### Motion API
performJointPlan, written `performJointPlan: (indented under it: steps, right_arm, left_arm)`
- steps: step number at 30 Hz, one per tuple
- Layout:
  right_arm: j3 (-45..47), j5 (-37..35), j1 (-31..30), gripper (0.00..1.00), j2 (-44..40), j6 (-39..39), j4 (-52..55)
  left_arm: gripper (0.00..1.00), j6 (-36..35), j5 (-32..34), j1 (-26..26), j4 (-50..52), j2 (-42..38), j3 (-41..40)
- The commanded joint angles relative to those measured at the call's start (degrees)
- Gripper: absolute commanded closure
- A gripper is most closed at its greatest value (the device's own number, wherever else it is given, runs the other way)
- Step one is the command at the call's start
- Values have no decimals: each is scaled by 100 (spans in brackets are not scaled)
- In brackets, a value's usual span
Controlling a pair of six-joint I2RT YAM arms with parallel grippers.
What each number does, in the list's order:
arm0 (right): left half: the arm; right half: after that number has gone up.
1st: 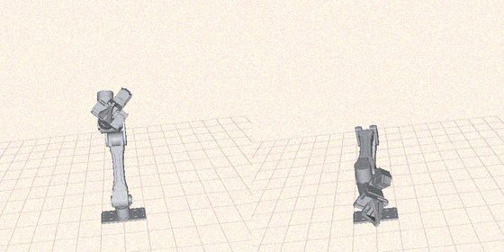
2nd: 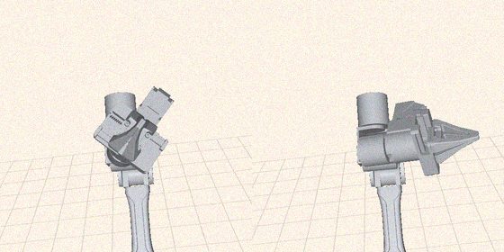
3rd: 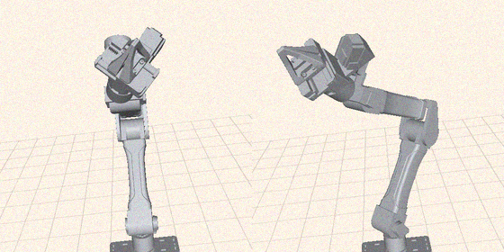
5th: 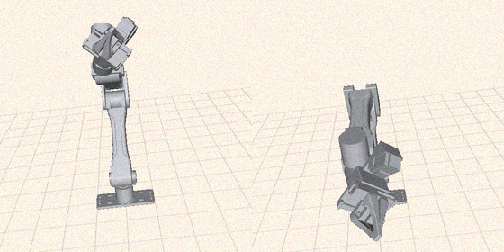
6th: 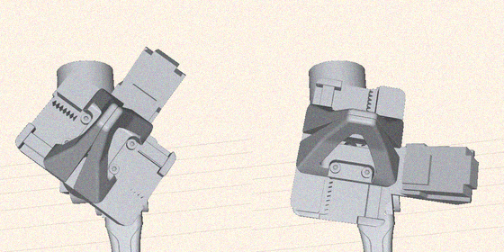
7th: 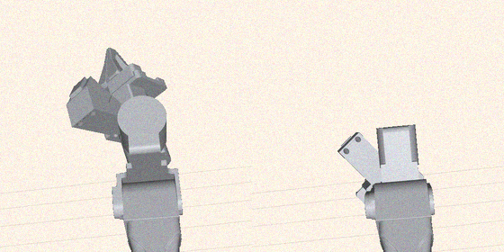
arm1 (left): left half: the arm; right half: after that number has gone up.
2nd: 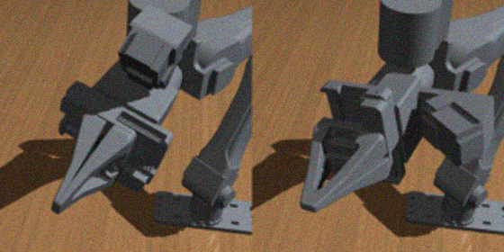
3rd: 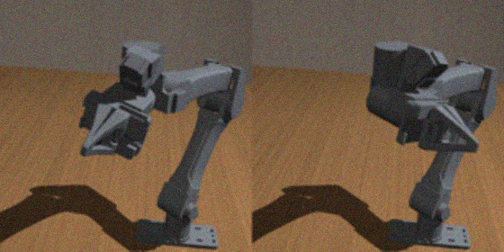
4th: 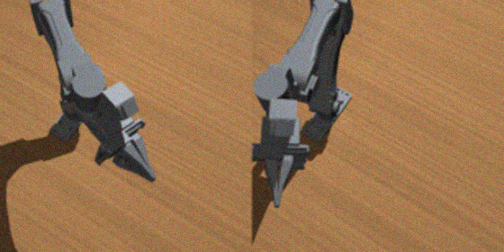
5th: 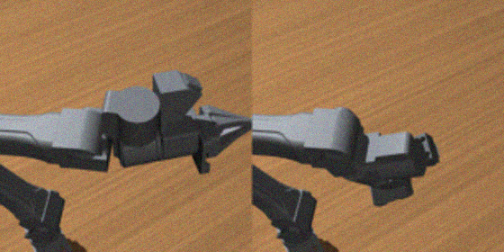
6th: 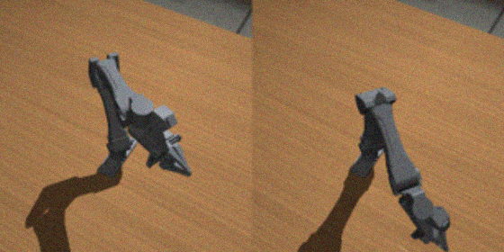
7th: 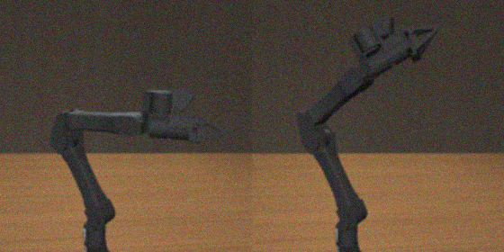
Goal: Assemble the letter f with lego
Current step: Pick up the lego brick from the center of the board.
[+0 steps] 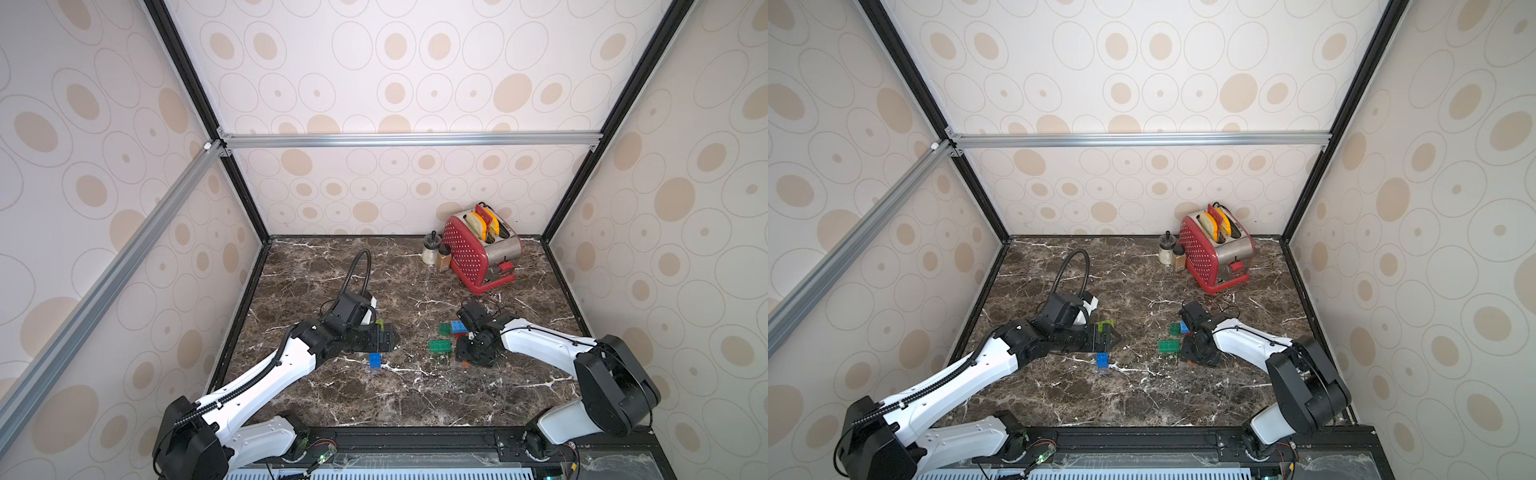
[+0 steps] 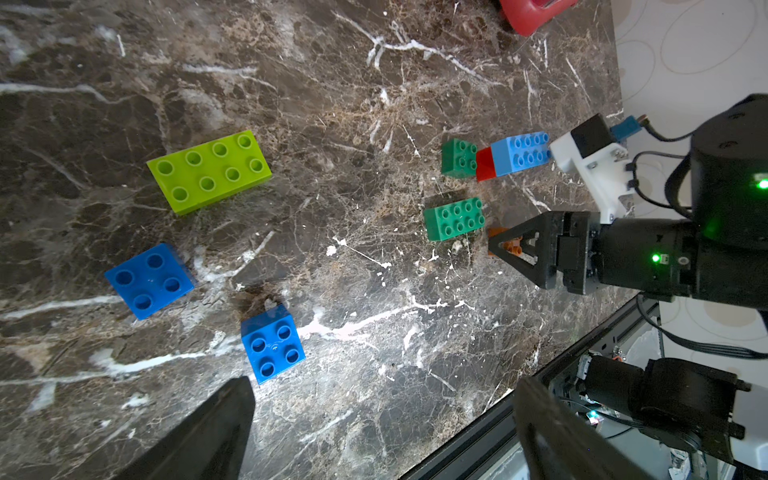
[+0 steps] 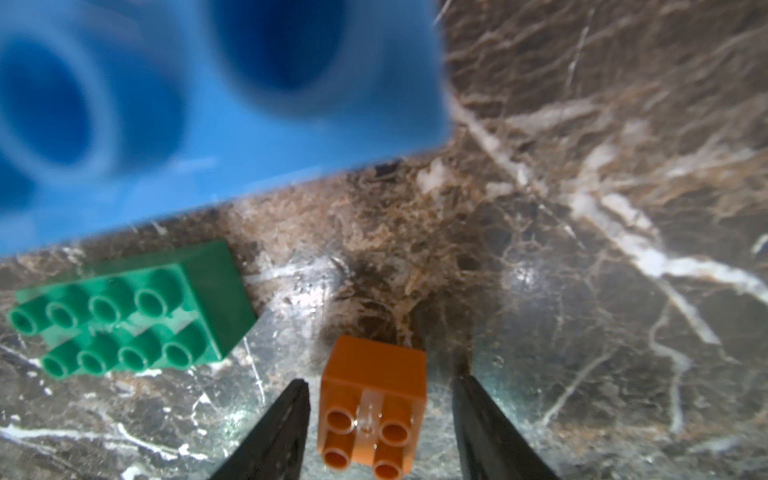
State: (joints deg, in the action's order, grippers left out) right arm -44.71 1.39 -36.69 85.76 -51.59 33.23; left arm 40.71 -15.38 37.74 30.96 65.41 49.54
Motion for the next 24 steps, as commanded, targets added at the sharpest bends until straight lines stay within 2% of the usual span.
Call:
performJointPlan:
  steps: [1, 14, 24]
  right_arm:
    - [-114, -155, -60, 43, 76, -36, 87]
    - [-214, -275, -133, 51, 107, 32, 240]
    - [-243, -356, -173, 62, 114, 59, 314]
  left_arm:
    - [1, 72, -17, -63, 42, -89, -47]
    - [1, 116, -127, -64, -67, 15, -94]
    - [1, 117, -135, -65, -64, 25, -96]
